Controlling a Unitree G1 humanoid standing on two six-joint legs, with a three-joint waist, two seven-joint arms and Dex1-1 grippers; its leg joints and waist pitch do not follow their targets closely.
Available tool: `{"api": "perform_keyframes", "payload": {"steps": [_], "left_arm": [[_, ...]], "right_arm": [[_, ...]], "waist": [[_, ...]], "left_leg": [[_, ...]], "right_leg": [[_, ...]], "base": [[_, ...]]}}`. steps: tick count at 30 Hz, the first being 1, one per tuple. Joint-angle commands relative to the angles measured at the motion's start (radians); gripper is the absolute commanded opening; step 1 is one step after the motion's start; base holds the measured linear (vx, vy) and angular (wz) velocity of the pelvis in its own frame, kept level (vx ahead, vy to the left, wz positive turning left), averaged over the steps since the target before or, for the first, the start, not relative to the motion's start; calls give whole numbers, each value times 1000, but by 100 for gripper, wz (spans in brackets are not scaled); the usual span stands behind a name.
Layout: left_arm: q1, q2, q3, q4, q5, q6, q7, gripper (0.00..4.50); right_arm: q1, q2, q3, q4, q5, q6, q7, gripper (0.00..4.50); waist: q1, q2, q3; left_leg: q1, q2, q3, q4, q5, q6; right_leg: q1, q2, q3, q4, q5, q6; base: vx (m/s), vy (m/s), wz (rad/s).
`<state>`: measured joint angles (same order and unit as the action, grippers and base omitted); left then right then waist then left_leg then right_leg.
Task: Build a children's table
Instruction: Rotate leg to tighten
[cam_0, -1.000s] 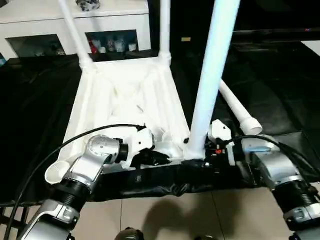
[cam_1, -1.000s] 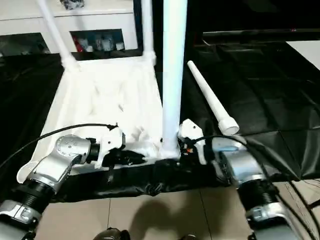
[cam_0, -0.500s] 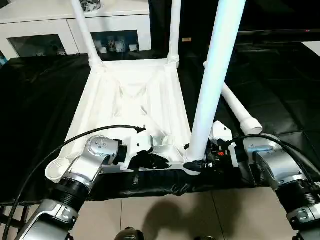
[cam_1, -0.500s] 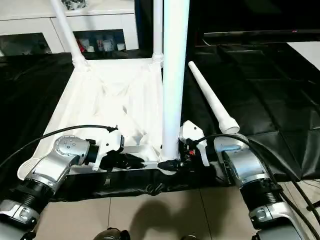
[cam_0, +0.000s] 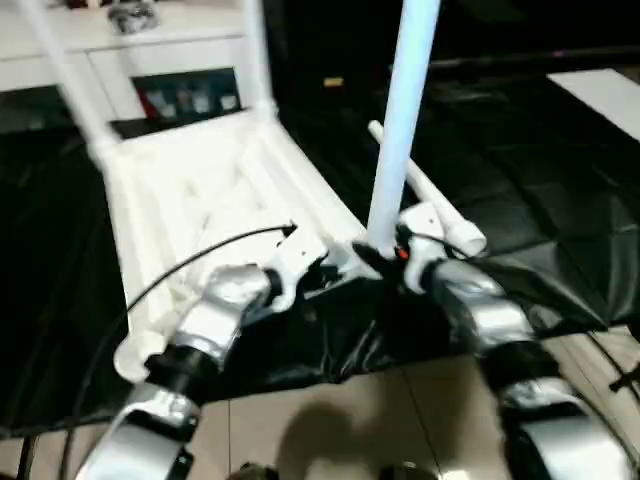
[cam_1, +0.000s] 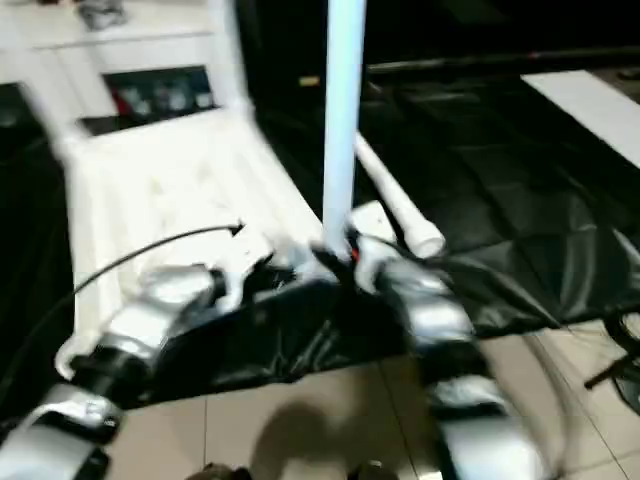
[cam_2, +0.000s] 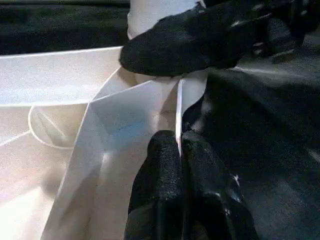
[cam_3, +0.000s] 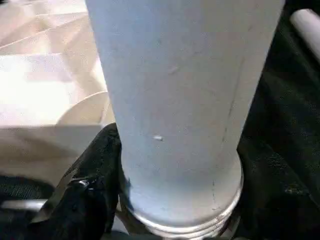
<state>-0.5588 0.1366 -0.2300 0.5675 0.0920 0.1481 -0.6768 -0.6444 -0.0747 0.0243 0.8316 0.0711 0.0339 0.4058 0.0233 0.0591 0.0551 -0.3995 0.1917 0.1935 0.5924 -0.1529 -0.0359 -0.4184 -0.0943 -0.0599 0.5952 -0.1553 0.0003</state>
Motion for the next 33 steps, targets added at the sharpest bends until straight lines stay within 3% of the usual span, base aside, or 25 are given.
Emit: {"api": "perform_keyframes", "payload": {"steps": [1,4,7,8,13,15,17,20,32,33], "left_arm": [[-15,-37,12,-62,-9,-41,46,0],[-4,-36,-14,-69,-3,-71,28,0],[-1,-29,-25,-69,-1,-82,19,0],[1,-24,-30,-69,-8,-97,-6,0],[8,3,-43,-70,-31,-127,-105,0],[10,34,-50,-67,-48,-148,-187,0],[11,41,-52,-66,-50,-151,-203,0],[7,100,-51,-55,-71,-181,-309,0],[17,215,-26,-61,-113,-198,-470,0],[19,222,-23,-62,-113,-198,-472,0]], "right_arm": [[5,77,48,50,-8,7,6,270],[-1,89,51,61,-9,-27,-4,340],[-5,89,45,69,-15,-44,5,343],[-6,82,44,71,-20,-59,16,378],[7,38,65,38,-34,-92,95,409],[32,-10,94,-9,-31,-88,208,409],[39,-21,102,-20,-30,-88,235,409],[90,-121,161,-117,-16,-68,481,409],[137,-273,229,-286,42,40,823,409],[136,-274,228,-290,43,46,830,409]], "waist": [[7,-13,-75],[7,-12,-77],[7,-9,-75],[7,-9,-75],[10,-8,-74],[15,-8,-74],[21,-7,-75],[29,-3,-74],[60,-16,-77],[64,-12,-76]], "left_leg": [[22,26,-19,-69,-329,22],[22,28,-18,-70,-319,30],[22,27,-17,-70,-329,33],[23,27,-17,-70,-336,31],[29,29,-16,-70,-356,29],[26,29,-16,-72,-350,33],[31,32,-14,-71,-359,35],[28,34,-15,-74,-362,34],[27,39,-12,-70,-302,51],[28,40,-12,-70,-302,47]], "right_leg": [[45,-47,26,-82,-351,-193],[46,-44,26,-78,-309,-201],[47,-44,26,-79,-307,-205],[46,-45,26,-80,-323,-200],[42,-44,27,-83,-334,-202],[45,-43,27,-82,-321,-202],[41,-42,28,-79,-310,-209],[46,-40,26,-76,-310,-204],[47,-45,30,-67,-283,-221],[44,-46,31,-67,-287,-220]], "base": [[0,0,0],[0,0,0],[0,0,0],[0,0,0],[0,0,0],[0,0,0],[0,0,0],[0,0,0],[0,0,0],[0,0,0]]}}
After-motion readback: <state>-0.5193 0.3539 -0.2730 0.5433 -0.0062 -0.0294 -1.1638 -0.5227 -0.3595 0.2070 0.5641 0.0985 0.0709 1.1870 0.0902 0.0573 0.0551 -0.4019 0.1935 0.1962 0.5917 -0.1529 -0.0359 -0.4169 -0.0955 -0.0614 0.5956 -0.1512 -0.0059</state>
